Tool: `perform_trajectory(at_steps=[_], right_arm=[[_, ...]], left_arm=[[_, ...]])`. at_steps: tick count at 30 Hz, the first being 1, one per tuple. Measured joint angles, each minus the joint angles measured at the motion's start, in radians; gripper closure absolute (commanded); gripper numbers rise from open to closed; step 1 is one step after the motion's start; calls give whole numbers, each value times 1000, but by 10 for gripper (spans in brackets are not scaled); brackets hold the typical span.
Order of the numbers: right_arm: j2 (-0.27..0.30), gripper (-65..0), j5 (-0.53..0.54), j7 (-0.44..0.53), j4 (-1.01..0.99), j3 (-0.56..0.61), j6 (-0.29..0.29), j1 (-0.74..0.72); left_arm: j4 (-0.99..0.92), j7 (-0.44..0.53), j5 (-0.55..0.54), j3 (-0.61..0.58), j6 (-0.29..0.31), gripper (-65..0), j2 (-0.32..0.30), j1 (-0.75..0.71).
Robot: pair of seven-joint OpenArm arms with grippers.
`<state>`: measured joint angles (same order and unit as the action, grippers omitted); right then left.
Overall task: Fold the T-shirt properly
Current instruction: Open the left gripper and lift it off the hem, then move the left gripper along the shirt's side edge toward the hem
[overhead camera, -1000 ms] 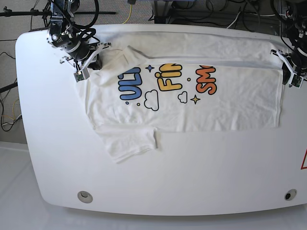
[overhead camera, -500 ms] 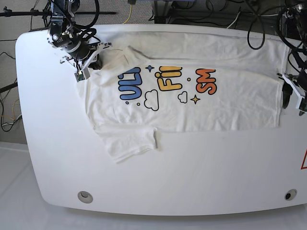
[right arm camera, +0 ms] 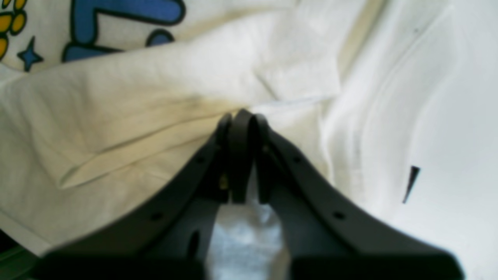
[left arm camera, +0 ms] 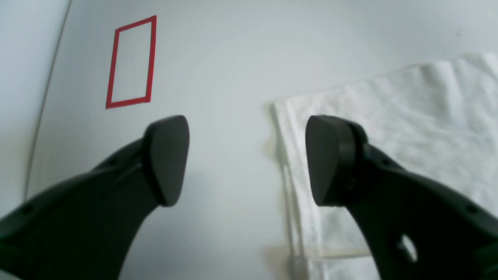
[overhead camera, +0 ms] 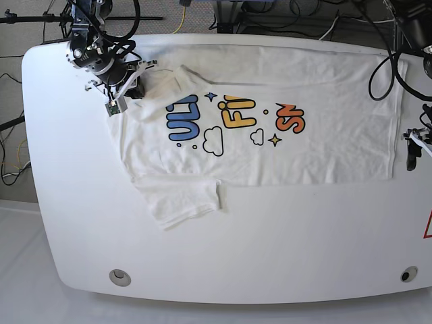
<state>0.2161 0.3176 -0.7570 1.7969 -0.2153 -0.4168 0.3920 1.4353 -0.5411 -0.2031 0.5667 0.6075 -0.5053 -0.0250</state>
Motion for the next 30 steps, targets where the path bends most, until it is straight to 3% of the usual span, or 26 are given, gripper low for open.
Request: perform_trajectory(at_steps=[4, 8, 14, 23, 30], right_arm=[[5, -213, -4, 2, -3, -1, 1, 0], [2, -276, 1, 2, -3, 0, -2, -2], [0, -261, -12, -31, -2, -13, -6, -16], [3, -275, -29, -32, 4, -14, -6, -21], [-2, -284, -26, -30, 2, -12, -7, -14]], left_arm=[[-29, -46, -9, -2, 3, -402, 0, -4], [-40, -100, 1, -3, 2, -394, 5, -40], [-108, -81, 4, -10, 0, -427, 11, 14], [-308, 47, 7, -95, -16, -433, -5, 175], [-407, 68, 26, -148, -4, -433, 38, 214]])
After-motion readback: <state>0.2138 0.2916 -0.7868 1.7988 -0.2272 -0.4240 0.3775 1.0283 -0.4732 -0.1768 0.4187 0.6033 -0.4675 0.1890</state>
